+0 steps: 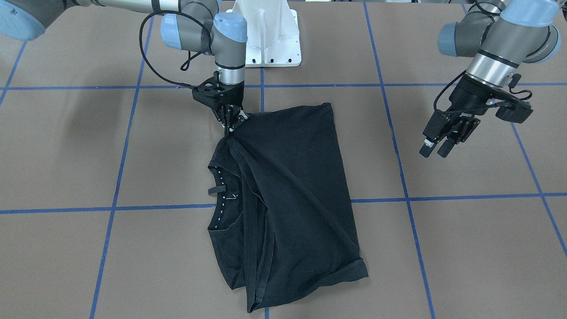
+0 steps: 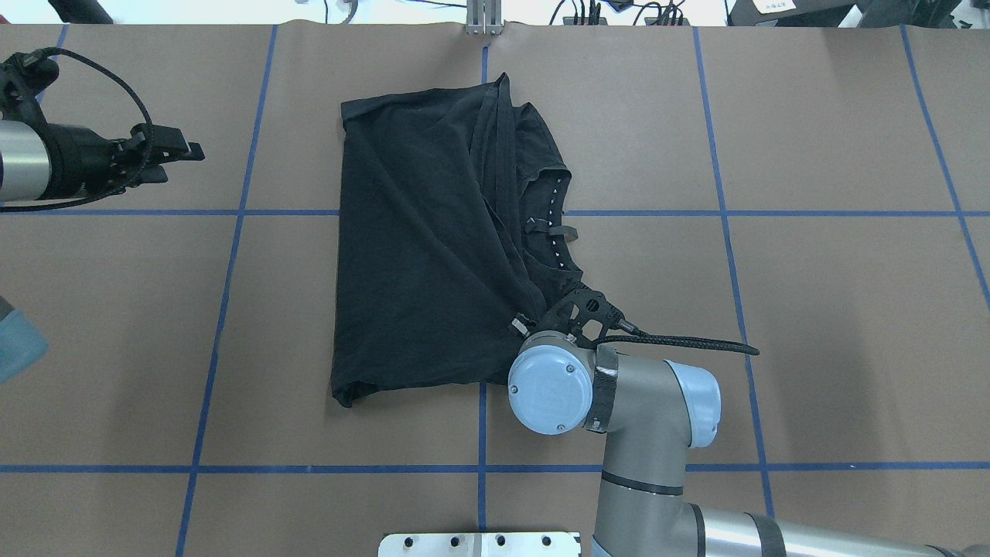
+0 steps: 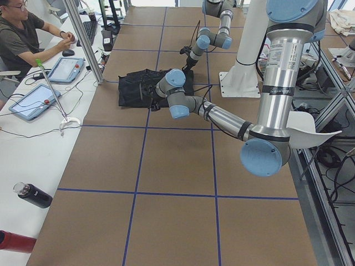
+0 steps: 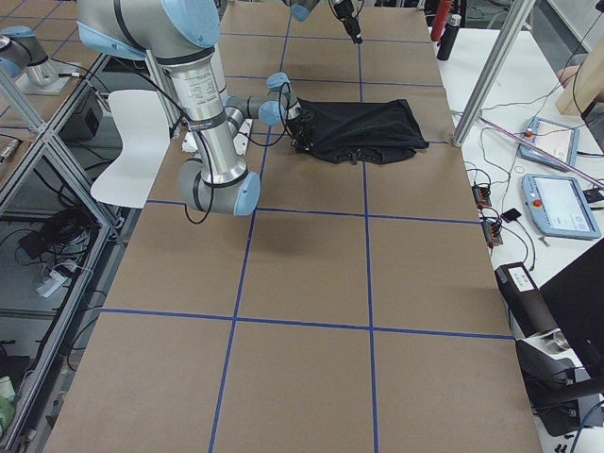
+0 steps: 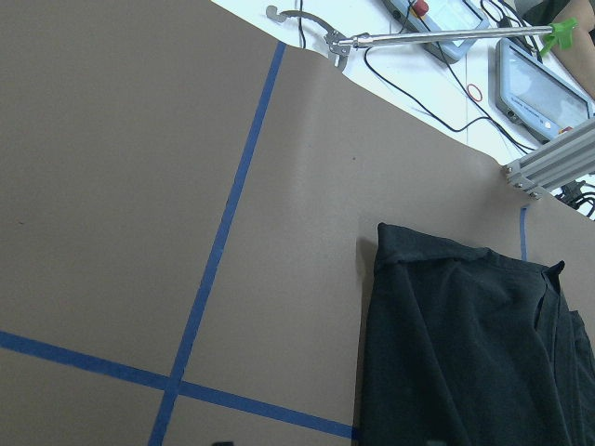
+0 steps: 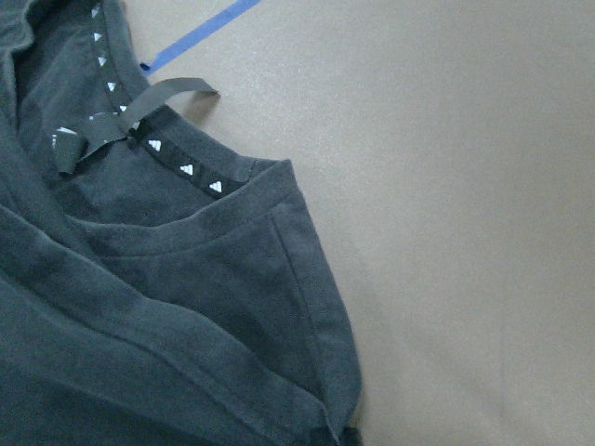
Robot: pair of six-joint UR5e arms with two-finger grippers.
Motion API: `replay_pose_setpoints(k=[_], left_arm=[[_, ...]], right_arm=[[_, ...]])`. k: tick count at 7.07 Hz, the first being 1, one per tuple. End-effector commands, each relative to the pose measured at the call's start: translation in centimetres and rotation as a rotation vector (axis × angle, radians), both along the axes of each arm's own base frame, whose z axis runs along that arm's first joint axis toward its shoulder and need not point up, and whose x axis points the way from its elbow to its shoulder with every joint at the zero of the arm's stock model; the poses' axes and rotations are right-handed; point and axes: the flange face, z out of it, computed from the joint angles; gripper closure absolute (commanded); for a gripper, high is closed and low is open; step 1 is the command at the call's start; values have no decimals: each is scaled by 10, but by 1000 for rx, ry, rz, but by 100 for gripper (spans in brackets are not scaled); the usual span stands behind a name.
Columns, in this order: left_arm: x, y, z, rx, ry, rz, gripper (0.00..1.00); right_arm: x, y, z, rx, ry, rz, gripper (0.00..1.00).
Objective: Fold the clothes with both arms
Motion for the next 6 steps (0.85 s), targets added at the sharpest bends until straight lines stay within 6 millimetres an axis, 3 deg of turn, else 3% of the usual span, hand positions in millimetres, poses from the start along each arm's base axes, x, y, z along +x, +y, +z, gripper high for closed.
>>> replay_pose_setpoints(k=[1, 4, 6], left_arm=[[0, 0, -1, 1, 1, 1, 26], [8, 1, -7, -117, 101, -108, 25], [91, 60, -38, -245, 273, -190, 25]], right_arm=[[3, 1, -6, 2, -10, -9, 100], [49, 12, -14, 33, -49, -52, 100], [64, 18, -10, 27, -64, -63, 100]])
